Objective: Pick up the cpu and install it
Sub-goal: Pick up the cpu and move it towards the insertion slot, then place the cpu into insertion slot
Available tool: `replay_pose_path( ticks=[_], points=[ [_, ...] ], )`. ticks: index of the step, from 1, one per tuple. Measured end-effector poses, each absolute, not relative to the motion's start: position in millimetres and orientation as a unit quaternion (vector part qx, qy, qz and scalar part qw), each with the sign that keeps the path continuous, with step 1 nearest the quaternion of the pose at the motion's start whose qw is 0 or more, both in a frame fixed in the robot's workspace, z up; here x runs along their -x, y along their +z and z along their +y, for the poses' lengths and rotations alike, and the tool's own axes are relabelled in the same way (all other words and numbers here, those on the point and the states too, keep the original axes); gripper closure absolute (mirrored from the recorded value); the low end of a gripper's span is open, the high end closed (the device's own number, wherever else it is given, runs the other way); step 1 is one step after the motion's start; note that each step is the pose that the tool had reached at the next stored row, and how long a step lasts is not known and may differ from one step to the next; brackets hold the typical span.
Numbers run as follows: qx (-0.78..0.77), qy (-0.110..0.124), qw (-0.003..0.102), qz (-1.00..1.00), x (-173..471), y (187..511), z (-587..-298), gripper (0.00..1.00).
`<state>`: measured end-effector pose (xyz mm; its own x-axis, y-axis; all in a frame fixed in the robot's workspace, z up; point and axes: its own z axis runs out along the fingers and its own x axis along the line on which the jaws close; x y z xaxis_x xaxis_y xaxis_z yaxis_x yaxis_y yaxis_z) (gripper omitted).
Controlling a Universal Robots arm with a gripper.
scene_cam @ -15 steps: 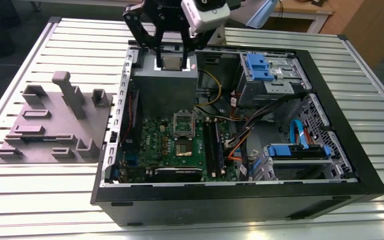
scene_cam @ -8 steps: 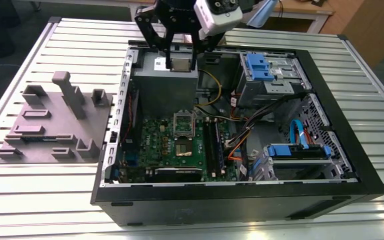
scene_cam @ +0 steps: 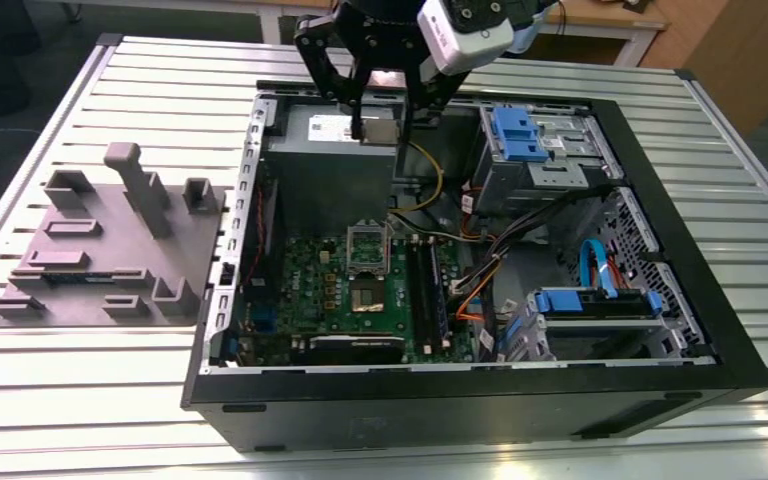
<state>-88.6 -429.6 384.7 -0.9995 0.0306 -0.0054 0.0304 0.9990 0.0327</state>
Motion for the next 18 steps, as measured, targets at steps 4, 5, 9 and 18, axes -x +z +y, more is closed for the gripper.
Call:
replay_pose_path(
  ticks=[4,5,9,18],
  points=[
    [-0.015,0.016,0.003,1.0,88.5,384.6,-429.6,0.53],
    [-0.015,0.016,0.003,1.0,88.4,384.6,-430.3,0.53],
    [-0.017,0.016,0.003,1.0,88.5,383.9,-432.7,0.53],
    [-0.017,0.016,0.003,1.0,88.5,383.4,-432.9,0.53]
  ],
)
